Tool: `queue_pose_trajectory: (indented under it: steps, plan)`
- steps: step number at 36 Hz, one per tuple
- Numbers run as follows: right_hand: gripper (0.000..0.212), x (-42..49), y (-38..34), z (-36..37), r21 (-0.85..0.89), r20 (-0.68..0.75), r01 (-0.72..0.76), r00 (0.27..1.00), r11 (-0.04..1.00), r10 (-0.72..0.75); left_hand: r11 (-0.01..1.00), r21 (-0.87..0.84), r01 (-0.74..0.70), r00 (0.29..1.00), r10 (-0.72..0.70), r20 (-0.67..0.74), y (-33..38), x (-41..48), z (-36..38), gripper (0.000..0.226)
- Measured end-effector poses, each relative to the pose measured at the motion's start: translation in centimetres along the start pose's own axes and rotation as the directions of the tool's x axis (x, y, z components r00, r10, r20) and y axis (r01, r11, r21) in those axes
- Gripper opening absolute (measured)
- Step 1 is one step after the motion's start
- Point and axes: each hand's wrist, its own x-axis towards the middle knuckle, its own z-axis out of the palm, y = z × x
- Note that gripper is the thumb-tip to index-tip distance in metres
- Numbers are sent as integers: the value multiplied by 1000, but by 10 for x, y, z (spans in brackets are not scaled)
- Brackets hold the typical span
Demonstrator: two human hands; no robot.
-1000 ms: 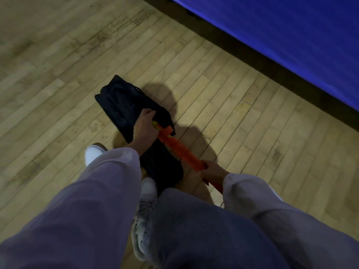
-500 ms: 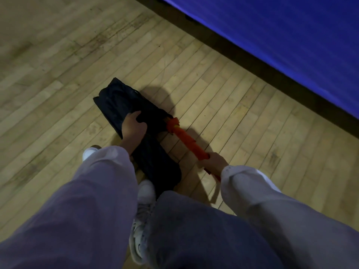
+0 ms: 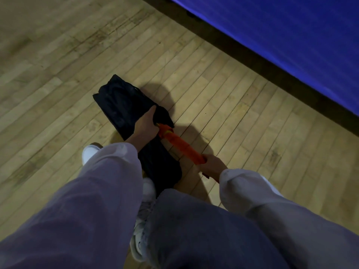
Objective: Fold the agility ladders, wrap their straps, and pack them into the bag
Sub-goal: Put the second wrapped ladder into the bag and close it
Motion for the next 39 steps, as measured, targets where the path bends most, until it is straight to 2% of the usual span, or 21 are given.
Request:
queue_pose_trajectory:
  steps: [2, 4, 6, 10, 16, 19, 22, 24, 26, 34, 39]
  plan:
    - [25, 0, 0, -1, -9, -10, -7, 1000, 1000, 7, 999, -10, 35, 999, -35, -37, 0, 1, -1, 79]
    - [27, 1, 1, 0, -19, -44, -24, 999, 1000, 23, 990, -63, 127, 985, -133, -114, -4, 2, -5, 78]
    - [25, 0, 4, 2, 20, -104, -47, 993, 999, 49, 978, -85, 191, 970, -201, -133, -11, 4, -10, 77]
    - [24, -3, 10, 5, 209, -176, -64, 979, 976, 102, 980, -27, 195, 979, -196, -48, -21, 3, -16, 74]
    - [28, -9, 12, 14, 226, -201, -14, 978, 974, 61, 966, -62, 251, 966, -246, 75, -23, 5, -15, 76]
    - [27, -10, 14, 15, 217, -161, -15, 986, 976, 51, 960, -100, 263, 964, -260, 49, -23, 7, -16, 73]
    - [17, -11, 17, 16, 243, -152, -36, 985, 969, 75, 958, -124, 258, 962, -267, -63, -21, 9, -21, 57]
    - [15, -11, 20, 17, 263, -158, -38, 984, 964, 81, 966, -118, 228, 967, -239, -90, -19, 11, -24, 47]
    - [13, -11, 21, 16, 241, -144, -38, 987, 970, 75, 983, -75, 165, 984, -169, -55, -14, 13, -25, 45]
    - [19, -4, 14, 11, 35, 22, -59, 998, 998, 58, 989, 120, -92, 996, 91, 18, 3, 11, -14, 58]
    - [14, 4, 2, 8, -53, 1, -48, 999, 997, 48, 941, 229, -250, 961, 212, 176, 13, 5, 3, 71]
